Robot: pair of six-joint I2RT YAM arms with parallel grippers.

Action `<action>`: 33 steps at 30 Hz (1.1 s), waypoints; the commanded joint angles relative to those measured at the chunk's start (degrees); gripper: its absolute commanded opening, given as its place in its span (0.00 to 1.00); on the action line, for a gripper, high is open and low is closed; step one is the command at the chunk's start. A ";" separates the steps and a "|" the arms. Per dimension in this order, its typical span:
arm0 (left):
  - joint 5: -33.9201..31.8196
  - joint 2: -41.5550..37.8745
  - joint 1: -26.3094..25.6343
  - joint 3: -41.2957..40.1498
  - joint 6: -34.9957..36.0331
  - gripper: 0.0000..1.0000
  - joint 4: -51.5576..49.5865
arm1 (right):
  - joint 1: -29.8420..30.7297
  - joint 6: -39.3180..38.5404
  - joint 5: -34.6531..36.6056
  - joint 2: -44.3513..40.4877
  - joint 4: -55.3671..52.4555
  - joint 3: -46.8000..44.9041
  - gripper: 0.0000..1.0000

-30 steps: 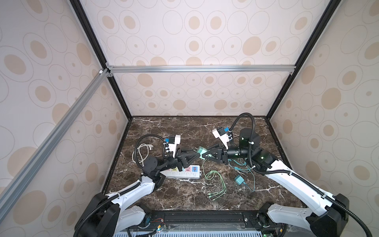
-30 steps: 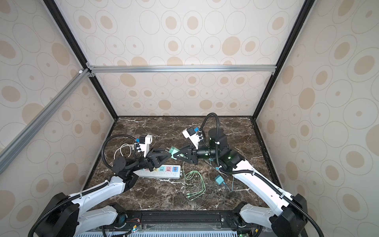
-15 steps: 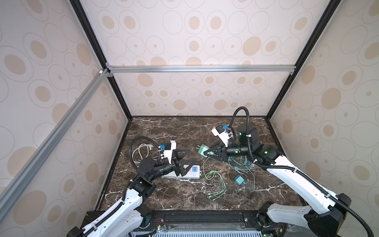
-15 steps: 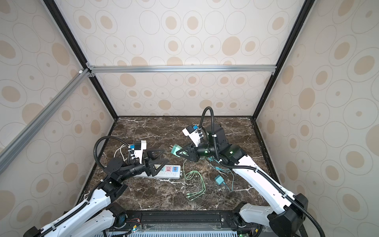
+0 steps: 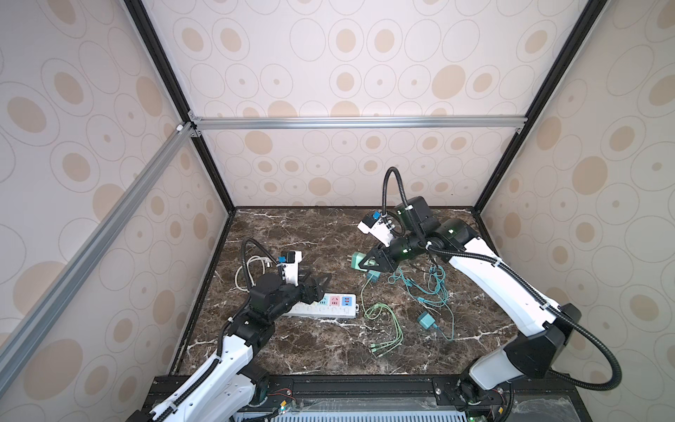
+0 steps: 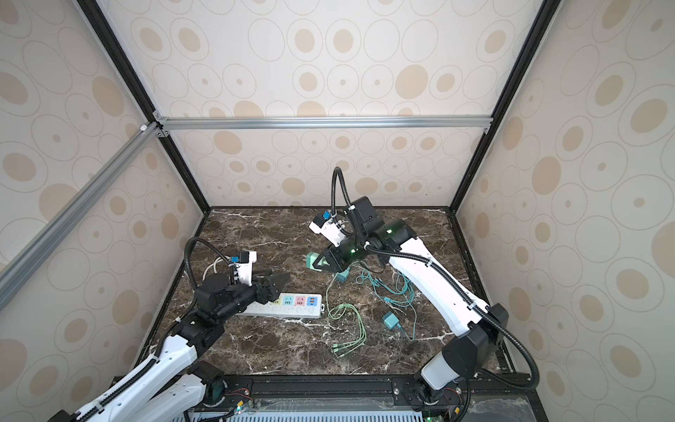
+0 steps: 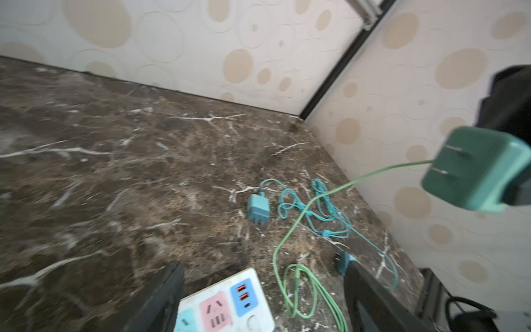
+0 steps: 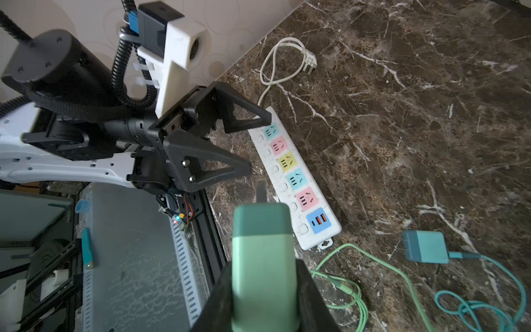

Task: Insert plugs into power strip
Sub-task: Pass the plug, then move the socket to the center of the table.

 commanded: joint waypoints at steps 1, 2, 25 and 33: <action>-7.92 1.73 3.06 2.23 -2.19 0.87 -7.65 | 0.19 -6.82 4.93 3.83 -9.99 3.54 0.00; -9.58 2.40 3.95 2.73 -1.80 0.87 -9.48 | 0.23 -7.39 5.65 5.29 -10.50 4.58 0.00; -23.58 20.30 17.41 15.94 2.06 0.87 -36.29 | 4.69 -13.87 8.52 21.03 -13.01 16.14 0.00; -12.52 25.46 25.85 18.19 5.73 0.67 -38.20 | 5.23 -14.85 5.90 22.46 -10.80 15.71 0.00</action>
